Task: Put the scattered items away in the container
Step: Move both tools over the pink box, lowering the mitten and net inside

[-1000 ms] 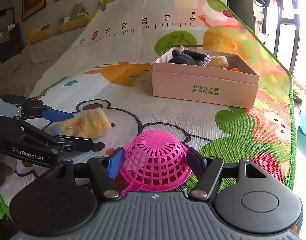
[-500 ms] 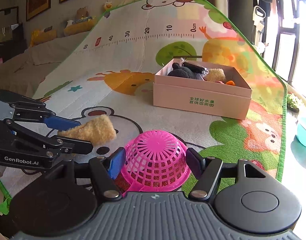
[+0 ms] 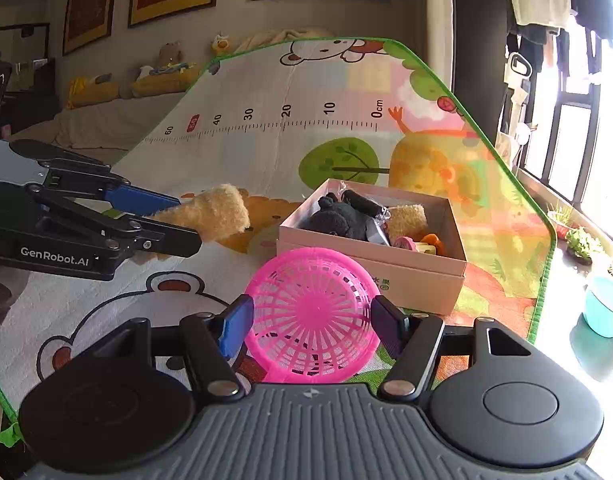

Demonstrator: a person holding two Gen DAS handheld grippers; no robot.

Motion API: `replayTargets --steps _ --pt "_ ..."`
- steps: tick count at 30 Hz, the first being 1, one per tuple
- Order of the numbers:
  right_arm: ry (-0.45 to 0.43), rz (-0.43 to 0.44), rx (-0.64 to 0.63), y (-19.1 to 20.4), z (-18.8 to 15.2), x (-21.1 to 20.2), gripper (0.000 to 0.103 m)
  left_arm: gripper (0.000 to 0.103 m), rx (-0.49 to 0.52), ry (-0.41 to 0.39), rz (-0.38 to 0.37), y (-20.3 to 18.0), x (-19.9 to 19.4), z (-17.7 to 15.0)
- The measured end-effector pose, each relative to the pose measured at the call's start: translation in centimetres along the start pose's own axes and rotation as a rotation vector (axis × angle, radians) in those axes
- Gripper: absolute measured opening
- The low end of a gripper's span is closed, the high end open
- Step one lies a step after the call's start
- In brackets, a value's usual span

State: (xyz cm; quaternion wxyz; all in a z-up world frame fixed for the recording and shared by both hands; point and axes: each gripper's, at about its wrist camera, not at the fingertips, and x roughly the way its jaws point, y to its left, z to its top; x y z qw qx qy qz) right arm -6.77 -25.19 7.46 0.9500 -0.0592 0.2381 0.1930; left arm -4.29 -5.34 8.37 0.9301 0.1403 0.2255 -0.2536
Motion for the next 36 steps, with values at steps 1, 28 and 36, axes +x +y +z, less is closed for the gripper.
replayTargets --steps 1,28,36 --pt "0.004 0.011 0.009 -0.6 0.5 0.3 0.065 0.043 0.002 0.001 -0.001 0.2 0.8 0.6" --pt "0.060 0.009 0.150 -15.4 10.9 19.3 0.066 0.055 -0.080 -0.007 -0.047 5.1 20.7 7.3" --pt "0.043 0.018 0.190 -15.6 10.2 18.9 0.077 0.074 -0.067 0.012 -0.071 4.5 20.4 6.6"
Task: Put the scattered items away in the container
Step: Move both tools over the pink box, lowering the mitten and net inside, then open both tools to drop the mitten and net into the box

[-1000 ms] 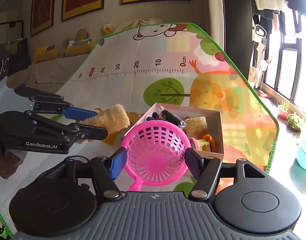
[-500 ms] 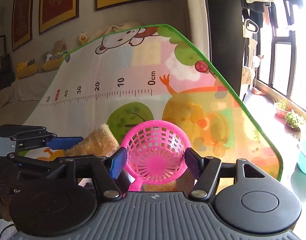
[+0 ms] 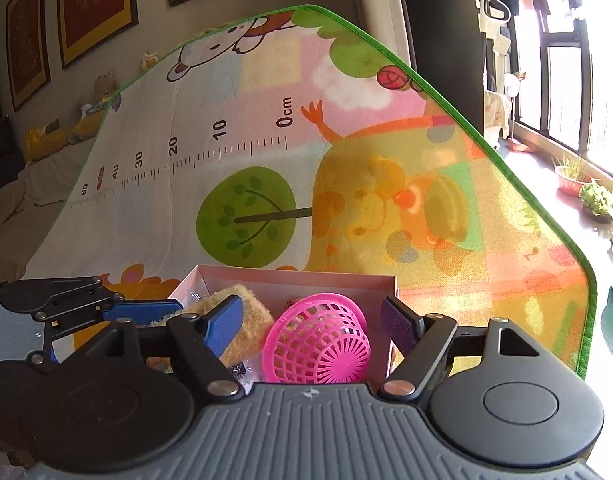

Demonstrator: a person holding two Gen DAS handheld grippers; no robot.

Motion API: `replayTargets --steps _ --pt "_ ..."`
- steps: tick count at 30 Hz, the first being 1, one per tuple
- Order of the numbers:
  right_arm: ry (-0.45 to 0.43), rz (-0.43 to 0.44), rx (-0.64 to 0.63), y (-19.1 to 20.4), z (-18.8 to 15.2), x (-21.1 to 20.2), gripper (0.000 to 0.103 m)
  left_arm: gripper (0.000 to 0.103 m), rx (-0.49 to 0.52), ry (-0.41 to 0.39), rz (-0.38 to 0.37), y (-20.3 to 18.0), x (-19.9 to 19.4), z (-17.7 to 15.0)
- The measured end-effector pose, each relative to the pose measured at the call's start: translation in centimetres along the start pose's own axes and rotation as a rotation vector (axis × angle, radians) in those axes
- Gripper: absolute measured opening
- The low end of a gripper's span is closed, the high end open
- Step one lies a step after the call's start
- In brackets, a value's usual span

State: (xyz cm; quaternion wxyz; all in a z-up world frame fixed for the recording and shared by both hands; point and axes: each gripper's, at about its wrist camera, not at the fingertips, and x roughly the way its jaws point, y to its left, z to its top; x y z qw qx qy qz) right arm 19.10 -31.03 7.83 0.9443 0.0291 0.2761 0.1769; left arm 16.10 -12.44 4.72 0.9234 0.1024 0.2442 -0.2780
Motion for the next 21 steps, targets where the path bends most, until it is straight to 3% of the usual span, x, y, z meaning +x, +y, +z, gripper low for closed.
replayTargets --steps 4,6,10,14,16,21 --pt "0.000 -0.028 0.034 0.2 -0.7 -0.5 0.077 0.087 0.012 0.001 -0.026 -0.4 -1.0 0.0" --pt "-0.017 -0.055 0.050 0.5 -1.2 -1.4 0.083 0.095 0.009 -0.010 -0.033 -0.5 -2.0 -0.2" --pt "-0.068 -0.121 0.078 1.6 -2.6 -4.6 0.093 0.100 -0.033 -0.042 -0.028 -0.6 -5.6 -1.5" --pt "-0.103 -0.133 0.056 4.5 -5.4 -8.1 0.103 0.103 -0.103 0.005 0.042 -0.6 -8.8 -4.4" --pt "-0.106 -0.144 0.034 6.2 -7.2 -9.0 0.103 0.103 -0.139 0.051 0.099 -0.6 -9.8 -6.3" --pt "-0.013 -0.160 -0.040 10.2 -11.9 -8.3 0.103 0.103 -0.224 0.106 0.249 -0.5 -11.6 -11.1"
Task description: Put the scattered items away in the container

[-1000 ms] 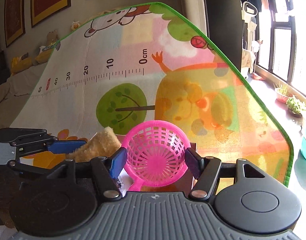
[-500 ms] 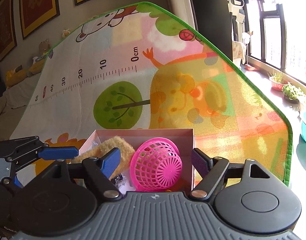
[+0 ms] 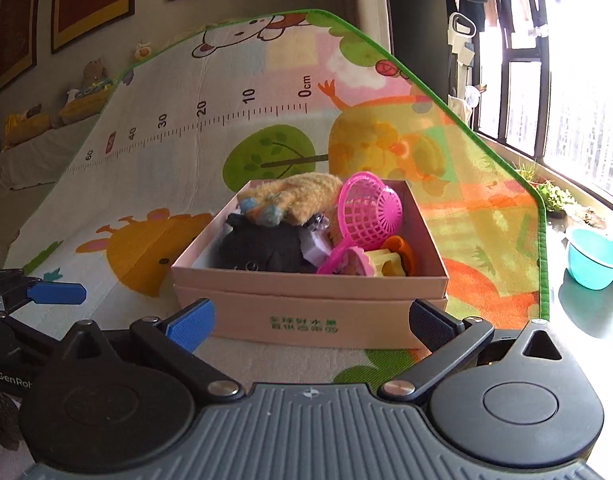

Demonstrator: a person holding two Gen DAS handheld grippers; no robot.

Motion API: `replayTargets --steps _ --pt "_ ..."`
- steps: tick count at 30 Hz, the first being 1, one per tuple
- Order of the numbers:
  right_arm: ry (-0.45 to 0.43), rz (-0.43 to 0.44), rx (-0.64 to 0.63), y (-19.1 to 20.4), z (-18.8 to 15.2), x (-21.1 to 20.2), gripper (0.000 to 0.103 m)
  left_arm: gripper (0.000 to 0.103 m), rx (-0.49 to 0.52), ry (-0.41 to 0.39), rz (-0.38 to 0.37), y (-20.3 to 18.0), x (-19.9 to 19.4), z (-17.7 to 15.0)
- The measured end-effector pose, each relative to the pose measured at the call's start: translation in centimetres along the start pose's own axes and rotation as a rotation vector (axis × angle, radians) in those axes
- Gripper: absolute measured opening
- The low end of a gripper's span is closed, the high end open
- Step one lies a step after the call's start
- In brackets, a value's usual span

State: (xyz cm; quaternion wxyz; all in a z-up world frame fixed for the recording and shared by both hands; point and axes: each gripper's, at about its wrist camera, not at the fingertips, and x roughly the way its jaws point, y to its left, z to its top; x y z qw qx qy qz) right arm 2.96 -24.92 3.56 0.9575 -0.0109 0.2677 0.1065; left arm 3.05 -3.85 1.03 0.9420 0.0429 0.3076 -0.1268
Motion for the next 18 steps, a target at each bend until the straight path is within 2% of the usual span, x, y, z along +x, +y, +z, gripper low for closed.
replayTargets --steps 4,8,10,13,18 --pt "0.052 -0.042 -0.008 2.1 -2.2 0.0 0.103 0.103 -0.012 0.027 0.047 0.7 -0.1 -2.2" --pt "0.131 -0.040 0.013 2.4 -3.0 1.2 0.103 0.103 -0.030 0.057 0.098 0.8 0.8 -2.2" --pt "0.192 -0.040 0.011 2.3 -3.3 2.1 0.103 0.103 -0.061 0.063 0.091 1.2 1.2 -2.1" --pt "0.177 -0.077 0.026 2.2 -3.4 2.4 0.103 0.103 -0.086 0.062 0.093 1.7 1.5 -2.1" --pt "0.153 -0.136 0.057 2.0 -3.5 2.6 0.103 0.103 -0.074 0.065 0.104 1.3 1.5 -2.1"
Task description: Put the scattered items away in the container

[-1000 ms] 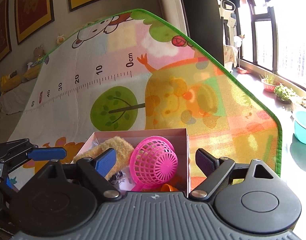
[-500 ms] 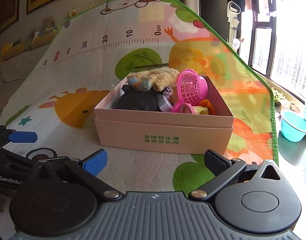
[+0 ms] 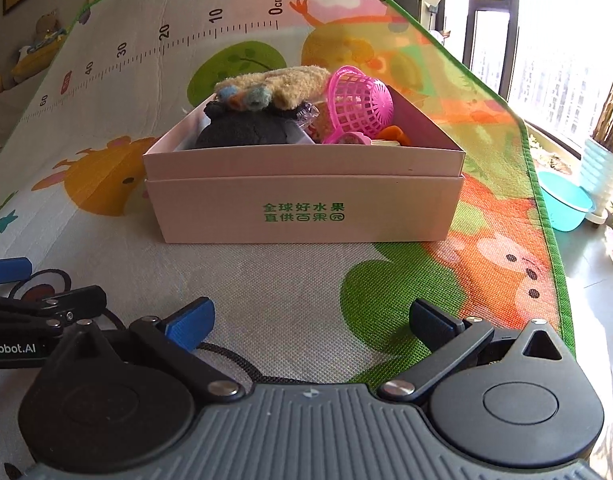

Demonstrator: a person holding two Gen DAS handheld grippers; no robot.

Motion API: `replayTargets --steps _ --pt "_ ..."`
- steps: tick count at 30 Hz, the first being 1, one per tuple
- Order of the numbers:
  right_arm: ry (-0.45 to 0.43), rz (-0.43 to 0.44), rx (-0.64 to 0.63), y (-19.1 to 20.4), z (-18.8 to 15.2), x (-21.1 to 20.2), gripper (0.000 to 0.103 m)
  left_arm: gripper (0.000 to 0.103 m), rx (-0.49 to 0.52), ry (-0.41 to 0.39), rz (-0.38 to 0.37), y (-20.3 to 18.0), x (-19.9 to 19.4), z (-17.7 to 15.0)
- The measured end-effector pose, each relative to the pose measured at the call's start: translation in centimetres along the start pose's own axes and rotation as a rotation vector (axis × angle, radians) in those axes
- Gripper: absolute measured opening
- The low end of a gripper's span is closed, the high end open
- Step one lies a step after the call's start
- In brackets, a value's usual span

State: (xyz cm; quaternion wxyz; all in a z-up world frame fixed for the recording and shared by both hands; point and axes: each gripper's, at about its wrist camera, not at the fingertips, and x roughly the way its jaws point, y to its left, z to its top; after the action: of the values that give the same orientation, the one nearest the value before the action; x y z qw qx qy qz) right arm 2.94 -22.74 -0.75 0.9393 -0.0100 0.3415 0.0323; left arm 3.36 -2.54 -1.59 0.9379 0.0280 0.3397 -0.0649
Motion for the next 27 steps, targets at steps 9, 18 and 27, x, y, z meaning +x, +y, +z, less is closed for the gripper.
replayTargets --steps 9,18,27 --pt "0.001 0.003 0.004 0.00 0.09 0.05 0.103 0.103 0.001 0.001 0.001 -0.22 -0.15 -0.06" --pt "0.001 0.002 0.003 0.04 0.05 -0.04 0.103 0.103 -0.005 0.002 -0.003 -0.03 -0.10 -0.06" --pt "0.001 0.002 0.003 0.05 0.05 -0.08 0.103 0.103 -0.005 0.002 -0.003 -0.03 -0.12 -0.09"
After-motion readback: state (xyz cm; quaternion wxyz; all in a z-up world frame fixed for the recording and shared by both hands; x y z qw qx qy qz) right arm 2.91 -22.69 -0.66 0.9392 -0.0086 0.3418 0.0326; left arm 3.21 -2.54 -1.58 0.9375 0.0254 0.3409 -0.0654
